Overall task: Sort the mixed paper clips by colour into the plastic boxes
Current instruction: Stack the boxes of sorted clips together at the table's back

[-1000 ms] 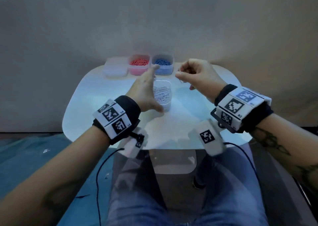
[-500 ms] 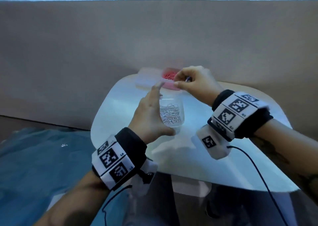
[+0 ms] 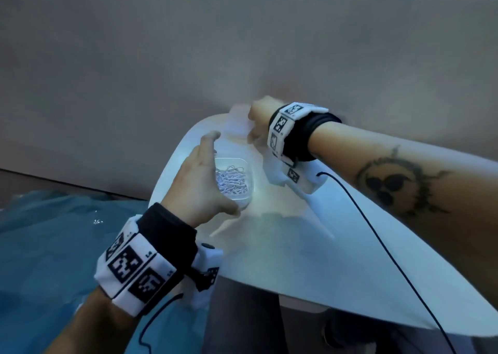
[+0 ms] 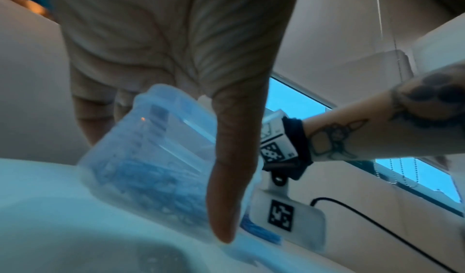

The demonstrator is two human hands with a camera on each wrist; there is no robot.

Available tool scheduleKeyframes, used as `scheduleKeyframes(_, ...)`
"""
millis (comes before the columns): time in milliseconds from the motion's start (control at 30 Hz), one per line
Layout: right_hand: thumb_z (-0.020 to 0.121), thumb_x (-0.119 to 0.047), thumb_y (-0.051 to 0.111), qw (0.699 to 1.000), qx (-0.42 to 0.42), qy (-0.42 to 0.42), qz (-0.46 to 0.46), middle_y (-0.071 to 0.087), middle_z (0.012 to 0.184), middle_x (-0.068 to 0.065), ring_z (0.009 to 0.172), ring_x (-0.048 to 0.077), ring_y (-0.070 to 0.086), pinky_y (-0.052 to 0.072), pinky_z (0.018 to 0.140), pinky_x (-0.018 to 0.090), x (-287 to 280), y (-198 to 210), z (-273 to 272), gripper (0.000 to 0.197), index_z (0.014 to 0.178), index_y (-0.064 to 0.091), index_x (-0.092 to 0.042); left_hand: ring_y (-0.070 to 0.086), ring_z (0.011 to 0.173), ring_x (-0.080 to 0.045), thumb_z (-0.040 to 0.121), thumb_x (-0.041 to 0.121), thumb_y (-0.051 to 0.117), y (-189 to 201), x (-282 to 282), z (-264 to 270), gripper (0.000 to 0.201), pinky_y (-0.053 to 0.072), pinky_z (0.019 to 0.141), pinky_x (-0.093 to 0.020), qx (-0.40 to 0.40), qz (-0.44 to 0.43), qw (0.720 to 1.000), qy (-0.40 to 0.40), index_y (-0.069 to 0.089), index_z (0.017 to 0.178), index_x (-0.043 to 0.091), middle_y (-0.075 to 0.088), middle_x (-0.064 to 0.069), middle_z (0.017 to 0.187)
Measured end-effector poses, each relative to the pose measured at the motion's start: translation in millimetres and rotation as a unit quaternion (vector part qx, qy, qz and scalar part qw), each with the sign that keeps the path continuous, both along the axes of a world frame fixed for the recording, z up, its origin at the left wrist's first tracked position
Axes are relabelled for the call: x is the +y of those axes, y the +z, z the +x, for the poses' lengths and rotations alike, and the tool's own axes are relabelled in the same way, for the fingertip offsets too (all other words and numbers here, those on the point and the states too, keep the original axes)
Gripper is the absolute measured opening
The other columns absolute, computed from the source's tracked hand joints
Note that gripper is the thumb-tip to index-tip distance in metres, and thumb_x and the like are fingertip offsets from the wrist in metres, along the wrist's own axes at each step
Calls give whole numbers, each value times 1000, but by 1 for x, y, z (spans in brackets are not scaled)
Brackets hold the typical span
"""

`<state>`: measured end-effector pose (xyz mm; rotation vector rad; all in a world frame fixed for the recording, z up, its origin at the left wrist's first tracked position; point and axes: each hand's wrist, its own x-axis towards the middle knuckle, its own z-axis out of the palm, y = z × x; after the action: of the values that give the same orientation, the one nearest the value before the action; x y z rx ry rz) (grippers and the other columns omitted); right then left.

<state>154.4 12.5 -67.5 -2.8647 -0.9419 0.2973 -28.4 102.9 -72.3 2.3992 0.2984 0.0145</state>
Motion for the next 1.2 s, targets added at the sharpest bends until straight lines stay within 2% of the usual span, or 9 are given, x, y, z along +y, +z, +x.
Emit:
scheduleKeyframes(100, 91, -30, 55, 999, -1, -5, 44, 61, 120, 13, 111, 29, 57, 45, 91, 33, 6, 14, 0, 38, 117, 61, -4, 40, 119, -14, 47, 12, 90, -1, -3, 0, 121, 29, 85, -19, -4, -14, 1000, 2, 17, 142, 26, 43, -2, 129)
scheduleKeyframes(167, 93, -27, 45, 991, -40, -28, 128, 63, 106, 15, 103, 29, 57, 43, 78, 32, 3, 34, -6, 25, 86, 63, -10, 39, 121, -16, 47, 11, 90, -1, -8, 3, 121, 29, 87, -20, -14, -19, 1000, 2, 18, 143, 24, 42, -3, 130)
scheduleKeyframes(233, 94, -20, 39, 969, -91, -38, 224, 58, 101, 20, 99, 31, 55, 35, 75, 35, -13, 56, -14, 33, 63, 32, -22, 39, 123, -19, 47, 11, 90, -1, -14, 8, 119, 30, 88, -20, -30, -15, 999, 3, 20, 142, 22, 41, -4, 130)
scheduleKeyframes(333, 95, -13, 34, 904, 50, -88, 414, 53, 78, 7, 69, 23, 56, 45, 64, 31, -57, 77, -31, 28, 69, 32, -24, 41, 120, -18, 48, 9, 89, 9, -22, 17, 112, 30, 85, -18, -69, -24, 997, -11, 25, 139, 19, 42, -4, 128)
scheduleKeyframes(467, 87, -2, 32, 863, 199, -122, 448, 48, 70, 0, 50, 7, 48, 44, 47, 16, -111, 79, -64, 28, 77, 50, -20, 46, 115, -19, 46, 12, 89, 33, -39, 29, 111, 38, 90, -22, -137, -16, 989, -46, 27, 137, 17, 46, -4, 122)
scheduleKeyframes(633, 92, -20, 52, 856, 268, -80, 435, 56, 79, -3, 66, 9, 52, 41, 60, 22, -145, 64, -97, 5, 92, 57, -19, 53, 104, -15, 42, 14, 88, 51, -74, 26, 115, 43, 87, -13, -181, -66, 973, -128, 25, 138, 17, 53, 0, 109)
scheduleKeyframes(900, 78, -45, 57, 850, 337, -110, 389, 67, 85, -9, 69, 5, 65, 49, 53, 19, -200, 53, -131, 40, 112, 59, -24, 50, 88, 17, 42, 3, 91, 38, -115, 6, 117, 42, 72, -2, -161, -166, 944, -234, 24, 137, 14, 49, 9, 102)
scheduleKeyframes(1067, 77, -50, 60, 830, 375, -153, 382, 66, 95, 3, 74, 14, 62, 49, 51, 22, -241, 42, -152, 48, 119, 59, -26, 53, 112, -9, 42, 28, 84, 24, -149, -11, 113, 48, 94, -23, -148, -234, 919, -281, 22, 136, 22, 51, 5, 120)
scheduleKeyframes(1200, 73, -44, 64, 816, 358, -204, 405, 64, 88, 6, 69, 14, 62, 48, 50, 24, -260, 23, -173, 46, 106, 63, -12, 56, 110, -8, 61, 14, 85, 9, -170, -31, 105, 50, 91, -24, 30, -317, 903, -289, 16, 138, 25, 48, 10, 122)
